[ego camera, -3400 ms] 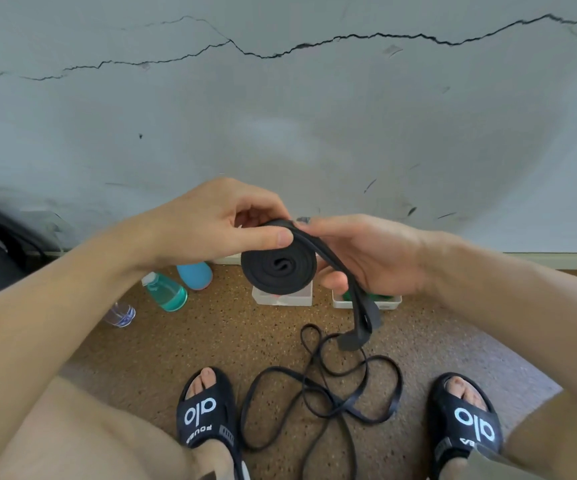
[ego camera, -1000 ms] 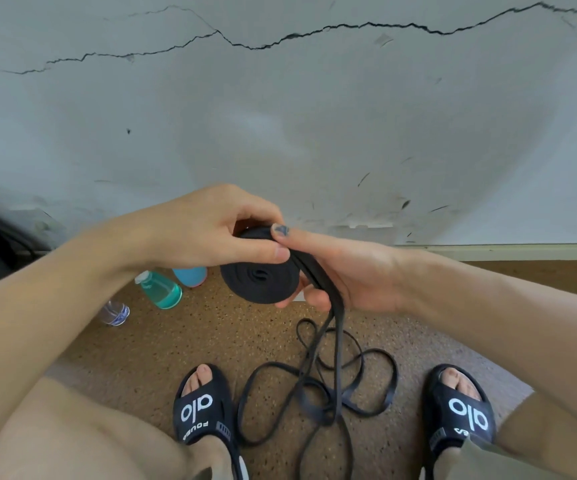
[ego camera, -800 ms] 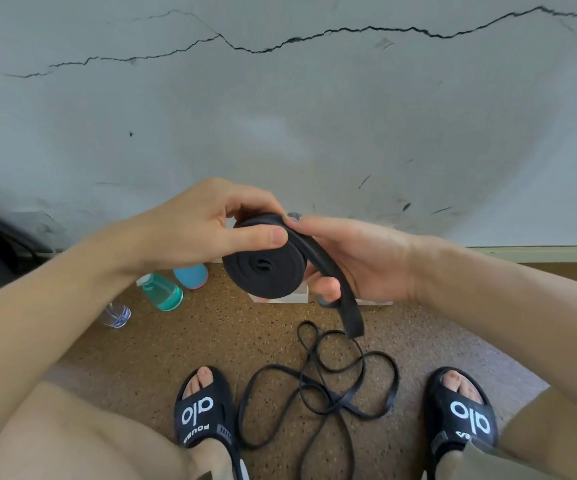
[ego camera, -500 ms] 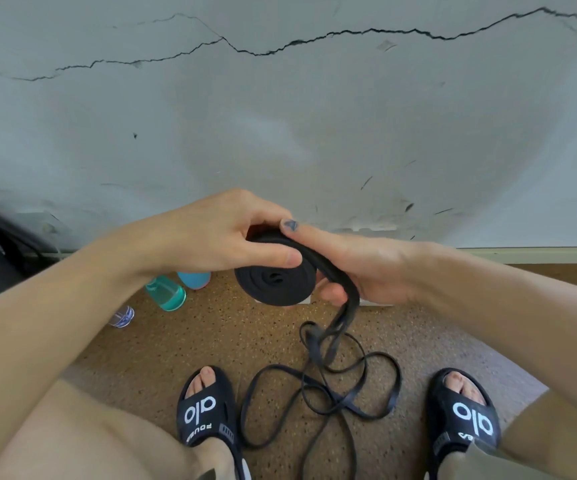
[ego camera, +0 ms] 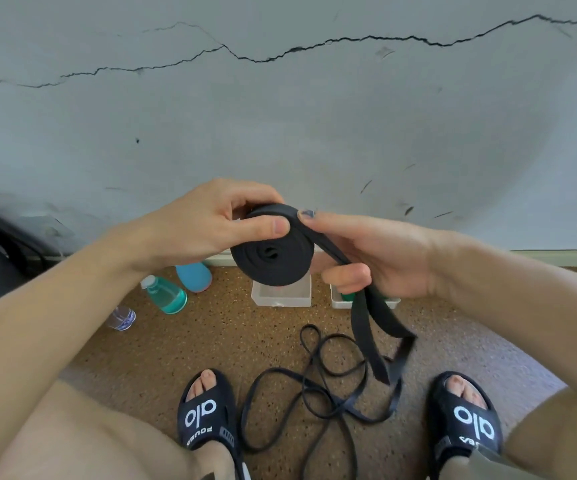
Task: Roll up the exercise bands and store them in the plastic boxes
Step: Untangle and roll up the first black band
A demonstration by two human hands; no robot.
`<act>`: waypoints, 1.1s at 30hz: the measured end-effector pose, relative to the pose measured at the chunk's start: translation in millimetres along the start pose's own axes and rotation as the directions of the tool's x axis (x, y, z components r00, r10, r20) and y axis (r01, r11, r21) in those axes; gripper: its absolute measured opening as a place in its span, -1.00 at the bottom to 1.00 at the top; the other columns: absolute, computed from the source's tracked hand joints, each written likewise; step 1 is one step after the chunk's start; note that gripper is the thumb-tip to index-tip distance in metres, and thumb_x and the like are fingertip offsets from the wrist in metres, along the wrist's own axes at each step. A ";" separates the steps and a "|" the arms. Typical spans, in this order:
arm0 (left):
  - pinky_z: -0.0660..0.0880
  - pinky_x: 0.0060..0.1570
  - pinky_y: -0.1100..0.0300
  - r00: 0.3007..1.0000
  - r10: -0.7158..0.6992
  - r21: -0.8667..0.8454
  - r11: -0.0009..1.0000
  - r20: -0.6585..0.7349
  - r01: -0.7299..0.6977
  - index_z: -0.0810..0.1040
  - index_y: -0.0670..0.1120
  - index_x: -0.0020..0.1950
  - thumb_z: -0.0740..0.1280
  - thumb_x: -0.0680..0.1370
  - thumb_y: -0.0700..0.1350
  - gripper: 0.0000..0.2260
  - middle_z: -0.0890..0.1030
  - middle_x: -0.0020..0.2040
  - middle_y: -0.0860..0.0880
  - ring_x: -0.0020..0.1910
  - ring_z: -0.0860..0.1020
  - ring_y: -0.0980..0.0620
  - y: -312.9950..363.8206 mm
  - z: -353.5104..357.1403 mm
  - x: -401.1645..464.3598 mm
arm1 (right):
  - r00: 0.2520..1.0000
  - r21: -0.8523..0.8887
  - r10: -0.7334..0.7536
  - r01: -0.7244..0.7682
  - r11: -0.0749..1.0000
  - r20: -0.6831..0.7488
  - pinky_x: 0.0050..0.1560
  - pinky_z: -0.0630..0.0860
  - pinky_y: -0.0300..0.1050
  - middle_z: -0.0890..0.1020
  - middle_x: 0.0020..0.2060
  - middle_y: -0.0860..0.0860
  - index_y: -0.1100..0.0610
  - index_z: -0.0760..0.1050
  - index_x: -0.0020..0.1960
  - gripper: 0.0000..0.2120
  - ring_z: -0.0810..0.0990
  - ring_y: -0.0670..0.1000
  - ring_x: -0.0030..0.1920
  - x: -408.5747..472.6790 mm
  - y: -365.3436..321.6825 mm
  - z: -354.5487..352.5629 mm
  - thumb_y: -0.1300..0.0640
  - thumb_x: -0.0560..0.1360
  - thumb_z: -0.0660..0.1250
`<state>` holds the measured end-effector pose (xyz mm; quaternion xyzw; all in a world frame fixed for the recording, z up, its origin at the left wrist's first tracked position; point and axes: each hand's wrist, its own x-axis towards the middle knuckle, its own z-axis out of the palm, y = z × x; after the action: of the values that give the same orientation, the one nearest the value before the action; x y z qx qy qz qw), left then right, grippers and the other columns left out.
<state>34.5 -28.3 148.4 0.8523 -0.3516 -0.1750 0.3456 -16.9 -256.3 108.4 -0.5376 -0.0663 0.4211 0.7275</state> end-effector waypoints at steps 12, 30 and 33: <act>0.44 -0.25 0.10 0.990 0.029 0.334 0.940 0.140 -0.075 0.56 0.07 -0.16 0.31 0.49 0.28 -0.70 0.59 -0.27 0.06 -0.24 0.55 0.03 10.9 16.2 2.9 | 0.989 -0.264 0.031 -0.069 0.962 -0.145 -0.33 0.33 -0.21 0.70 -0.09 0.21 0.13 0.58 0.15 -0.42 0.40 -0.06 -0.44 12.8 16.8 13.1 -0.37 0.51 0.24; 0.47 -0.21 0.14 0.997 0.023 0.213 0.976 0.075 -0.039 0.58 0.07 -0.09 0.28 0.52 0.25 -0.72 0.62 -0.22 0.07 -0.20 0.59 0.06 6.6 13.8 4.2 | 0.987 -0.148 0.064 -0.086 0.985 -0.145 -0.40 0.28 -0.24 0.59 -0.40 -0.07 0.05 0.55 -0.04 -0.61 0.40 -0.12 -0.51 7.1 5.9 13.8 -0.27 0.56 0.22; 0.45 -0.19 0.26 0.998 0.048 0.141 0.988 0.045 -0.054 0.60 0.10 -0.08 0.28 0.54 0.22 -0.77 0.63 -0.19 0.10 -0.14 0.59 0.07 6.8 8.8 2.2 | 0.999 -0.058 0.040 -0.041 0.998 -0.020 -0.49 0.30 -0.28 0.68 -0.19 0.03 0.08 0.52 0.13 -0.61 0.53 -0.13 -0.49 2.5 1.8 9.8 -0.22 0.58 0.18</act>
<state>28.0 -37.5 146.9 0.8617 -0.3920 -0.1580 0.2808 -21.7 -247.4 110.1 -0.5636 -0.0609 0.4286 0.7036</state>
